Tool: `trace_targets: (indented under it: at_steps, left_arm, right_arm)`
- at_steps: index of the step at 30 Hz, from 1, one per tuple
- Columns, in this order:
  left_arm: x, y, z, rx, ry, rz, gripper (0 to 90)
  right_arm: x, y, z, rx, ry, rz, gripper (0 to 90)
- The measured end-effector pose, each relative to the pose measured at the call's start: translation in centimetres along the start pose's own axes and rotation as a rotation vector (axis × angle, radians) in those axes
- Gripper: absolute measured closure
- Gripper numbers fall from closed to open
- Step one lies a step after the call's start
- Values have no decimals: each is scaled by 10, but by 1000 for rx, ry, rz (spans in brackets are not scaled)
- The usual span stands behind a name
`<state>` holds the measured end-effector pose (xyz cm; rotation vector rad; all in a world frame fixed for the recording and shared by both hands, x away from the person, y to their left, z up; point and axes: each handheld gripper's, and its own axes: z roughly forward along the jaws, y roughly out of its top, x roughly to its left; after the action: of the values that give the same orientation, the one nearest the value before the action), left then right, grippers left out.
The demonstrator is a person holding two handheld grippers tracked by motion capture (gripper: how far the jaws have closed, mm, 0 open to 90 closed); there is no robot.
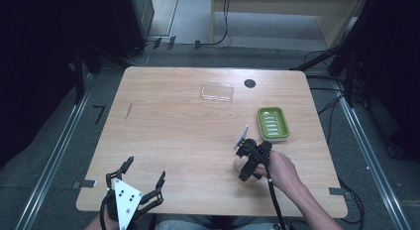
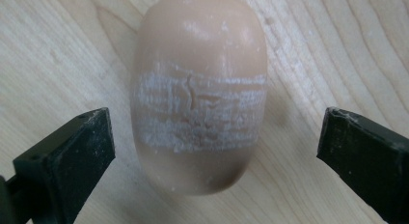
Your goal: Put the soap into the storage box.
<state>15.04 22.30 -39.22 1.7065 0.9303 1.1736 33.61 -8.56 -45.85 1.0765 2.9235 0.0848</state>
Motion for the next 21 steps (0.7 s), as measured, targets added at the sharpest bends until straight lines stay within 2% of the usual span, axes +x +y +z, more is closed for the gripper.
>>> trace_targets:
  at_steps: [4, 8, 14, 15, 21]
  left_arm:
    - [1, 0, 0, 1, 1, 0, 138]
    - [0, 0, 0, -2, 0, -1, 139]
    - [0, 0, -1, -5, 1, -2, 139]
    - [0, 0, -1, -6, 1, 0, 139]
    - [1, 0, -1, -8, 4, -4, 139]
  right_arm:
    - [2, 2, 2, 0, 7, 0, 1]
    - [4, 3, 1, -19, -12, 0, 125]
    - [10, 4, 2, -30, -24, -6, 158]
    - [11, 5, 3, -23, -30, -9, 189]
    - [11, 6, 5, -16, -48, 0, 228]
